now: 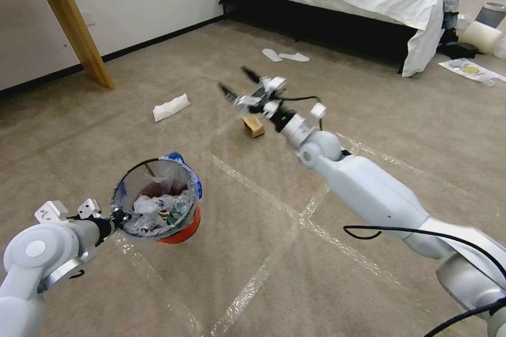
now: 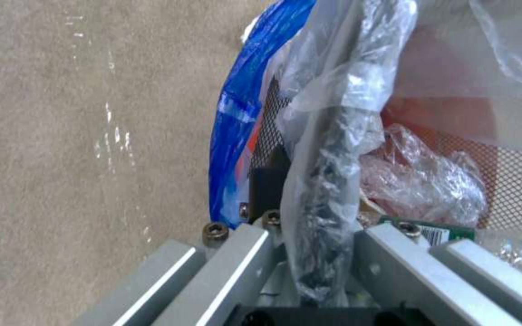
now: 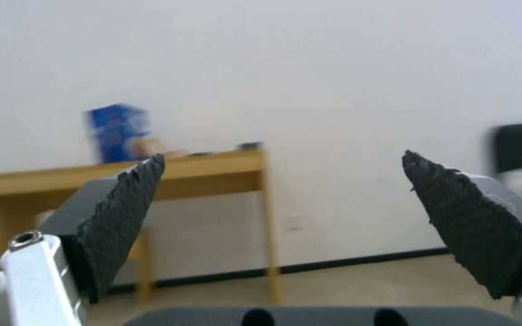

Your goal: Pick up the trash bin and place the garbage on the floor into it.

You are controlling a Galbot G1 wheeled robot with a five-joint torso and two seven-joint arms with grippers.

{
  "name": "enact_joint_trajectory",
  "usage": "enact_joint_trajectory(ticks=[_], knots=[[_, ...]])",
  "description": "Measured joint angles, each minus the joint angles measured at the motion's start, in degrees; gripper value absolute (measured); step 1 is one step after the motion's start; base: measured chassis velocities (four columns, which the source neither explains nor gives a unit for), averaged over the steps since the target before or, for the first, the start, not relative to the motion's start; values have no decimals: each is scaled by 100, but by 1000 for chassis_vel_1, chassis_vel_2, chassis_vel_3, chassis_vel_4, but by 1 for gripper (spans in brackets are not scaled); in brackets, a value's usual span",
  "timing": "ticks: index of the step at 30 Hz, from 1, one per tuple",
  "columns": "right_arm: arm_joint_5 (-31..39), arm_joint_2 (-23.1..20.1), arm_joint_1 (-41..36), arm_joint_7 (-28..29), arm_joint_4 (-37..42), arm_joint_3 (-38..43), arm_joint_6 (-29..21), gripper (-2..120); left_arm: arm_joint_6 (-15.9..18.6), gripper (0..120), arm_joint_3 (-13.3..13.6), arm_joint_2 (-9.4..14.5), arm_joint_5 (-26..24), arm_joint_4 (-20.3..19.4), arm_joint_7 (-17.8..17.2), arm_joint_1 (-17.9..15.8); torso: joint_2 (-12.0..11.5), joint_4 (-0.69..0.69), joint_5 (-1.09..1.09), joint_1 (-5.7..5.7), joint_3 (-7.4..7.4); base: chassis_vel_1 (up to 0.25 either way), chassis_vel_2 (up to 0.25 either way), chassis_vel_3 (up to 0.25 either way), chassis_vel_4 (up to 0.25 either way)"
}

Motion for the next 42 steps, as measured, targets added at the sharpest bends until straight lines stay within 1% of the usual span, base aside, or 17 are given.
enact_joint_trajectory(ticks=[3,5,6,7,8,9,11,12,14,17,19,20,22,26,28,37,42], knots=[[-303,-162,-291,709,201,441,-152,100,9,0,-150,32,-20,-150,-22,192,0,4,-1,0,0,0,0,0,0],[-453,-251,-492,994,302,635,-251,100,13,0,-194,61,-27,-206,-27,271,0,3,0,0,0,0,0,0,0],[-453,-251,-492,994,302,635,-251,100,13,0,-194,61,-27,-206,-27,271,0,3,0,0,0,0,0,0,0],[-647,-369,-825,1319,455,913,-342,100,26,0,-261,90,-42,-296,-40,372,0,2,0,0,0,0,0,0,0],[-748,-420,-989,1445,529,1052,-375,100,34,0,-289,100,-48,-335,-46,417,0,0,1,0,0,0,0,0,0],[-748,-420,-989,1445,529,1052,-375,100,34,0,-289,100,-48,-335,-46,417,0,0,1,0,0,0,0,0,0],[-1048,-560,-1534,1708,865,1525,-429,100,53,0,-348,115,-62,-437,-62,521,0,0,0,0,-1,0,0,0,0],[-1048,-560,-1534,1708,865,1525,-429,100,53,0,-348,115,-62,-437,-62,521,0,0,0,0,-1,0,0,0,0],[-1273,-650,-2088,1849,1185,2010,-450,100,55,0,-364,113,-63,-534,-77,570,0,1,0,0,-1,0,0,0,0],[-1391,-675,-2391,1940,1351,2237,-434,100,55,0,-363,98,-62,-581,-79,581,0,1,0,-1,-1,0,0,0,0],[-1680,-678,-3107,2063,1695,2677,-372,100,56,0,-342,36,-34,-664,-99,607,0,0,0,0,-1,0,0,0,0],[-1680,-678,-3107,2063,1695,2677,-372,100,56,0,-342,36,-34,-664,-99,607,0,0,0,0,-1,0,0,0,0],[-1846,-622,-3642,2077,1972,2969,-305,100,56,0,-348,-22,19,-747,-103,651,0,-1,-1,-1,-1,0,0,0,0],[-1976,-525,-3948,2061,2165,3150,-245,100,55,0,-392,-45,23,-826,-105,676,0,2,-1,-1,-1,0,0,0,0],[-2273,-394,-4248,2016,2356,3373,-201,100,53,0,-424,-79,18,-881,-116,693,0,2,-1,-1,-1,0,0,0,0],[-2642,-173,-5001,1641,2643,3798,38,100,62,0,-411,-179,19,-981,-200,732,0,1,-2,-1,0,0,0,0,0],[-2822,-93,-5197,1591,2690,3886,62,100,100,0,-470,-149,-24,-1050,-253,783,0,0,-2,-1,-1,0,0,0,0]])
